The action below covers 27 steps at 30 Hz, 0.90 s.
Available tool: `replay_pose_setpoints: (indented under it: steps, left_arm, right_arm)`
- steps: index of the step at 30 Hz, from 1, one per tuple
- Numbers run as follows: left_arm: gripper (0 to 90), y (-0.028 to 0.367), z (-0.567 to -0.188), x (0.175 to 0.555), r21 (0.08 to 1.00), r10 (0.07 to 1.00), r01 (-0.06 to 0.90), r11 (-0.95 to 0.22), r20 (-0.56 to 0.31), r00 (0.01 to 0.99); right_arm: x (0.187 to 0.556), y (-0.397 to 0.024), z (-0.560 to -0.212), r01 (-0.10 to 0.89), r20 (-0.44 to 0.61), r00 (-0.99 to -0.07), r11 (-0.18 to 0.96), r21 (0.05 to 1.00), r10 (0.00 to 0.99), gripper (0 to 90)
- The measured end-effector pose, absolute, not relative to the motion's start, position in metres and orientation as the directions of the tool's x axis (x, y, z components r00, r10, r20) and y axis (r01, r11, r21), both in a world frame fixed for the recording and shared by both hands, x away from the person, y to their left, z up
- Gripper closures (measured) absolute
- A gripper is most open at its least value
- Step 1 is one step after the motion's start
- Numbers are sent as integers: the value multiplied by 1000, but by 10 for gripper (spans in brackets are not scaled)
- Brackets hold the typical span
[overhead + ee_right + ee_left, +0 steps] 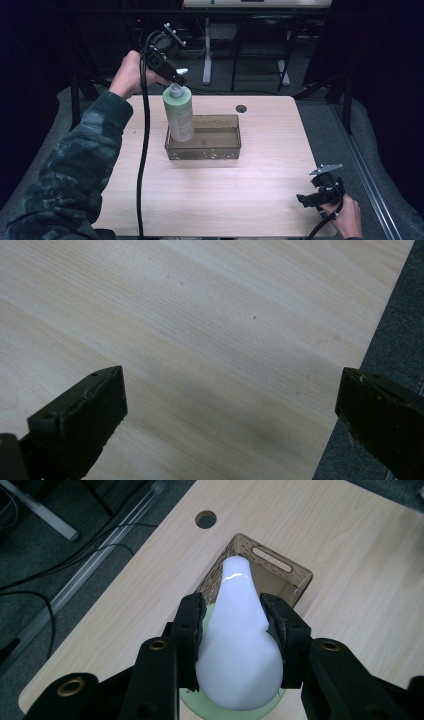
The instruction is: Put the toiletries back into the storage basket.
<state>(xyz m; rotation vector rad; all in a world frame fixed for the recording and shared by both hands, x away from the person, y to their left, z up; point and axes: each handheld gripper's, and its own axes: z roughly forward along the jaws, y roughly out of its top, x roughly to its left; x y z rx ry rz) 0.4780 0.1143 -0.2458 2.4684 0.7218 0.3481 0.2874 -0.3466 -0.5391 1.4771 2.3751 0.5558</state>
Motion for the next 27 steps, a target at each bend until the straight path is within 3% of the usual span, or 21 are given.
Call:
replay_pose_setpoints:
  steps: [27]
  left_arm:
    - [631,118,-273,493,576,585,445,-686,72,807]
  right_arm:
    - [287,-346,-540,785,-51,-441,413,461,896,0]
